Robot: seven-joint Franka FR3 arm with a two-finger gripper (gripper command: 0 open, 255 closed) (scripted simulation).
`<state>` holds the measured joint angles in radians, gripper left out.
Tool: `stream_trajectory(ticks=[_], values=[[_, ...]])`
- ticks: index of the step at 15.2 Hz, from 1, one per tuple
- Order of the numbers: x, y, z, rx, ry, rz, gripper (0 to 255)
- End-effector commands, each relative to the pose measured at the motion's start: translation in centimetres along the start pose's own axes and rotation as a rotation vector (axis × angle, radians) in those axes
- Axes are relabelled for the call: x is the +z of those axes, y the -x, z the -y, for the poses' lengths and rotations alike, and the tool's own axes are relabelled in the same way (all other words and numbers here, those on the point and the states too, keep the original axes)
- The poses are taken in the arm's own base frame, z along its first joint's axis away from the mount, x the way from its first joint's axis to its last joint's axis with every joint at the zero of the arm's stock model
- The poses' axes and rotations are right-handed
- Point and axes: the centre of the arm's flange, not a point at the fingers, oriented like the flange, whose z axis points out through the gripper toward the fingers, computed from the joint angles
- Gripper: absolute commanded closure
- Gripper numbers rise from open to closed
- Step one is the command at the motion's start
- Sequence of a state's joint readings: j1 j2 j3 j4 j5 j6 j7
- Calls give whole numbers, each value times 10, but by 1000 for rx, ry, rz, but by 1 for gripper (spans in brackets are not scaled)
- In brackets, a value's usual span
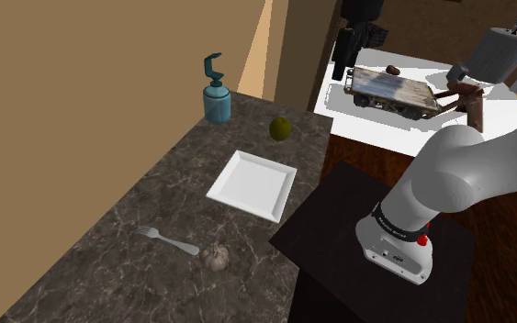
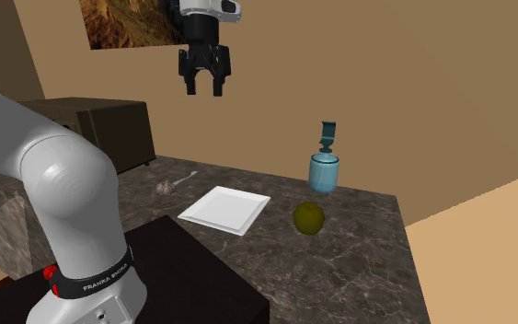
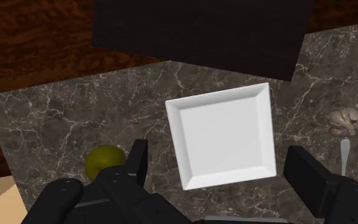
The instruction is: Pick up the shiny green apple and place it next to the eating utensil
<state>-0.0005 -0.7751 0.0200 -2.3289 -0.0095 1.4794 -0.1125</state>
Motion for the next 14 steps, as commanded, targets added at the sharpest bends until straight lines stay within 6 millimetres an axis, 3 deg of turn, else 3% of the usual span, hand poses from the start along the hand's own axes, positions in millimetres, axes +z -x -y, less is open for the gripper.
stream_trajectory(ticks=[1,14], values=[[0,0,0,0,0,0,0],[116,-84,-88,19,-17,-60,0]])
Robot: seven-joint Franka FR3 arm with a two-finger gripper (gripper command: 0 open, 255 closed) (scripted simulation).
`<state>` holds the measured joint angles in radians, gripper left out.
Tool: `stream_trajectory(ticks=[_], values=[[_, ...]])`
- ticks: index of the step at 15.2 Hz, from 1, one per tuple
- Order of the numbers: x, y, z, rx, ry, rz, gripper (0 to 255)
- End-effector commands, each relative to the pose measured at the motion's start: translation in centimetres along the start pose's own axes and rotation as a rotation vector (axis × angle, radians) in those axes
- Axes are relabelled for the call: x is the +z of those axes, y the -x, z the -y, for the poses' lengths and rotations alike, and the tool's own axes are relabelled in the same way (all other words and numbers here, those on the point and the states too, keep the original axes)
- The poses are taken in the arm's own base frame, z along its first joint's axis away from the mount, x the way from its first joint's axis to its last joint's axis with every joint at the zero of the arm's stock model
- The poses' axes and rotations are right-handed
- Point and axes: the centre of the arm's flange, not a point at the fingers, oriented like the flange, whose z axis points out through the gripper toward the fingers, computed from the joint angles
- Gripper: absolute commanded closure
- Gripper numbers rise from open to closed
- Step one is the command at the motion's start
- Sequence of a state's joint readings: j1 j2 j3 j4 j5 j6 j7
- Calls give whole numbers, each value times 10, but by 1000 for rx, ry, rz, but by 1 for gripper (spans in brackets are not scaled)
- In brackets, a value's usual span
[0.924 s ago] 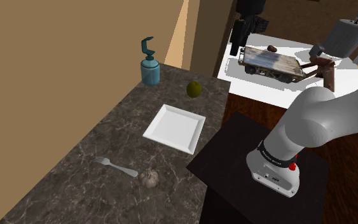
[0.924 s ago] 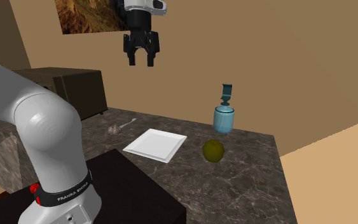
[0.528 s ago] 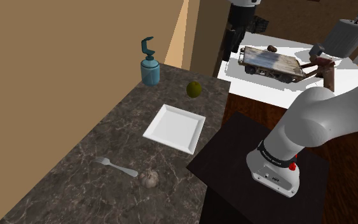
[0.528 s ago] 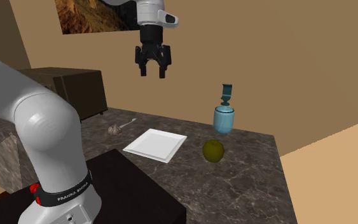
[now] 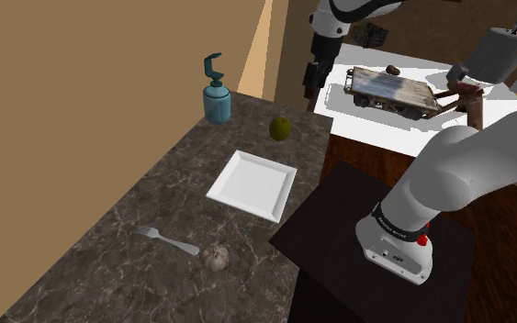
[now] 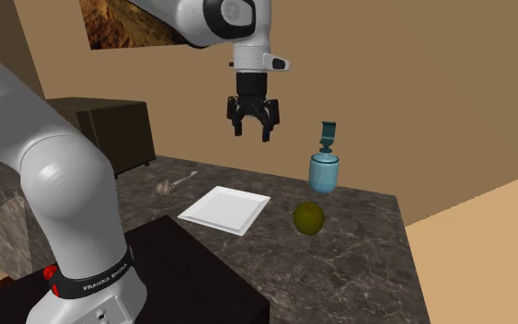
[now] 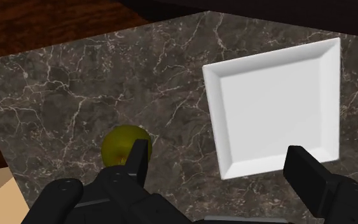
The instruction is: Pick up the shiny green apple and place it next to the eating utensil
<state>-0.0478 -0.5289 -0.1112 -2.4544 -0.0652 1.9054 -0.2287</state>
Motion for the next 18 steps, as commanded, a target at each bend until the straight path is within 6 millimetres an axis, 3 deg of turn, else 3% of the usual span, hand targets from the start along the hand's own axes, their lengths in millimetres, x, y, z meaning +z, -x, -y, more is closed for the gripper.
stream_trajectory(ticks=[1,18], values=[[19,-10,-12,3,-2,-11,0],[168,-121,-126,27,-23,-89,0]])
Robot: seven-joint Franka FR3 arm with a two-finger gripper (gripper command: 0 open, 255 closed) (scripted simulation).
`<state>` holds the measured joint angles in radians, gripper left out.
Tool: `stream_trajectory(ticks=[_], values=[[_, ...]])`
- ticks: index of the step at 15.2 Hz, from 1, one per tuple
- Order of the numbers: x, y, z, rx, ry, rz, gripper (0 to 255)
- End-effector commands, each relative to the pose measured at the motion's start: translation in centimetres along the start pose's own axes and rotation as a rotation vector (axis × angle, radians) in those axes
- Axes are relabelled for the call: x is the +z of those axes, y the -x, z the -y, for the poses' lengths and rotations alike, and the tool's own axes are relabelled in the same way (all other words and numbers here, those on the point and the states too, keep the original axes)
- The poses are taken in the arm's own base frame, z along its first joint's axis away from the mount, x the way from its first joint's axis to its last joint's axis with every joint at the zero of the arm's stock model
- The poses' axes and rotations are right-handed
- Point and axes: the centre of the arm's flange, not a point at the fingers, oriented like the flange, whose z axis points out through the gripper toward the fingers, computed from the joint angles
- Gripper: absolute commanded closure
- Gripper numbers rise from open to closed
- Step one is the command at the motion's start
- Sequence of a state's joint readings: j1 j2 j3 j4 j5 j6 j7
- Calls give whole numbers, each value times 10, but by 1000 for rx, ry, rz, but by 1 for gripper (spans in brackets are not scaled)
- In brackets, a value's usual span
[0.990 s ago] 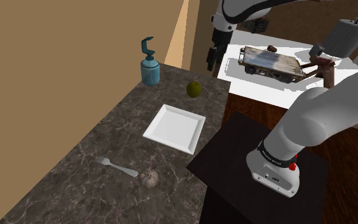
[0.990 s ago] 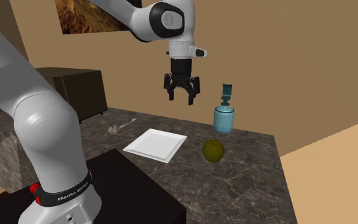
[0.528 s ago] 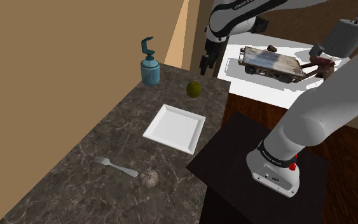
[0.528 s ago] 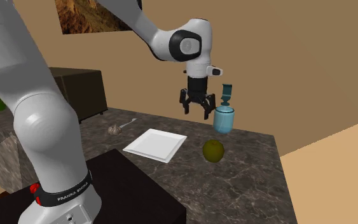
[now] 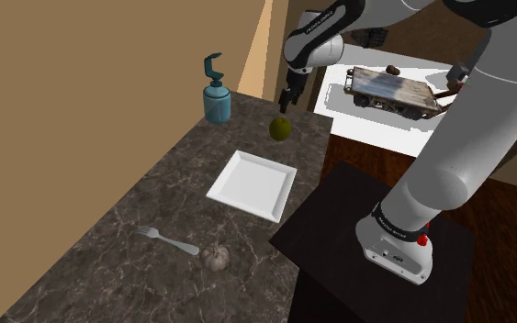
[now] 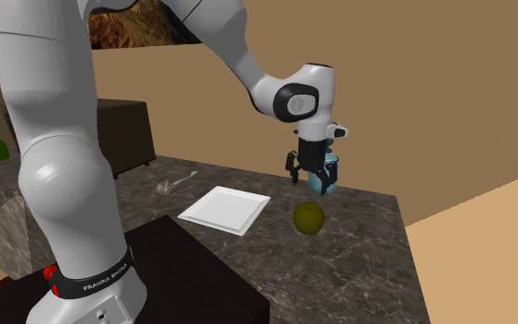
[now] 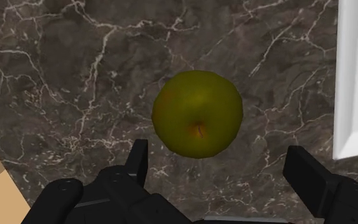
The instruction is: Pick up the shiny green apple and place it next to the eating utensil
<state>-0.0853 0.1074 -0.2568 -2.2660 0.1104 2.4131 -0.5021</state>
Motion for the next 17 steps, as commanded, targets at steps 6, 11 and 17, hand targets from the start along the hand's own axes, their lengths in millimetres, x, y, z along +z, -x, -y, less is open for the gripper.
stream_trajectory(ticks=[6,11,17], values=[[39,-6,-3,1,-1,-5,0],[48,-6,-3,1,-1,-5,0],[48,-6,-3,1,-1,-5,255]])
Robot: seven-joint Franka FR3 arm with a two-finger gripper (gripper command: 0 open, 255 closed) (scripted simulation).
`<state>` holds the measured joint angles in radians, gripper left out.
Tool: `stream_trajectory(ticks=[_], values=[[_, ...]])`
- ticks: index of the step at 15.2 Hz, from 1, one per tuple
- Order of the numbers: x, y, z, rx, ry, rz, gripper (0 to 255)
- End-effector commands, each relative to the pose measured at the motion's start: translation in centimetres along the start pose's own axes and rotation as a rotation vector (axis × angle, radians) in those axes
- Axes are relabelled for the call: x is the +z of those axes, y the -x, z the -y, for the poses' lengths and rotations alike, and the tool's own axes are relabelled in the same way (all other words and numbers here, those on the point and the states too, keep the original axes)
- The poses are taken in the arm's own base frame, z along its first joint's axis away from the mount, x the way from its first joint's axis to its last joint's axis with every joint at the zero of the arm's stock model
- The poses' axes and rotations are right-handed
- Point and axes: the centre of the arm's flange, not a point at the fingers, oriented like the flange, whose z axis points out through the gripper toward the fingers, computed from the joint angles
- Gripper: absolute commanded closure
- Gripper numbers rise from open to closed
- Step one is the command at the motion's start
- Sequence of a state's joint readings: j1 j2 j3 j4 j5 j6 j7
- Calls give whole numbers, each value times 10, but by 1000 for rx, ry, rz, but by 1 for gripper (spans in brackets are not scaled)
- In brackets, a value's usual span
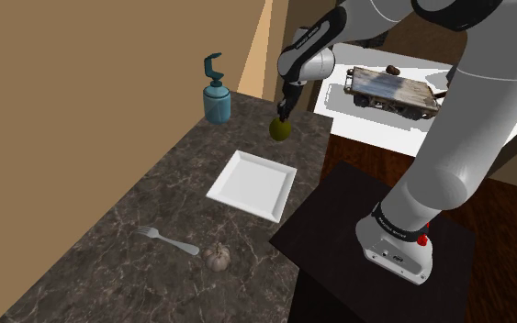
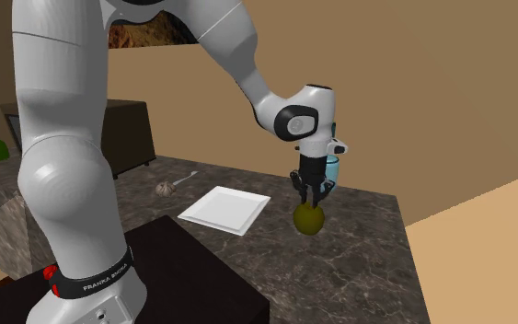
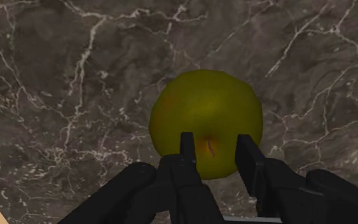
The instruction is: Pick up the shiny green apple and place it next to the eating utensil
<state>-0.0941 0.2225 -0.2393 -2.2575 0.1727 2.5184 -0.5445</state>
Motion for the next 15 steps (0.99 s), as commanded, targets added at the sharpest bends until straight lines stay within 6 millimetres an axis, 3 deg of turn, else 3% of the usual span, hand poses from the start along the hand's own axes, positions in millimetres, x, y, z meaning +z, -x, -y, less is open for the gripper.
stream_trajectory(ticks=[1,8,15], values=[[0,0,0,0,0,0,255],[0,0,0,0,0,0,255],[-37,-2,1,0,0,0,255]])
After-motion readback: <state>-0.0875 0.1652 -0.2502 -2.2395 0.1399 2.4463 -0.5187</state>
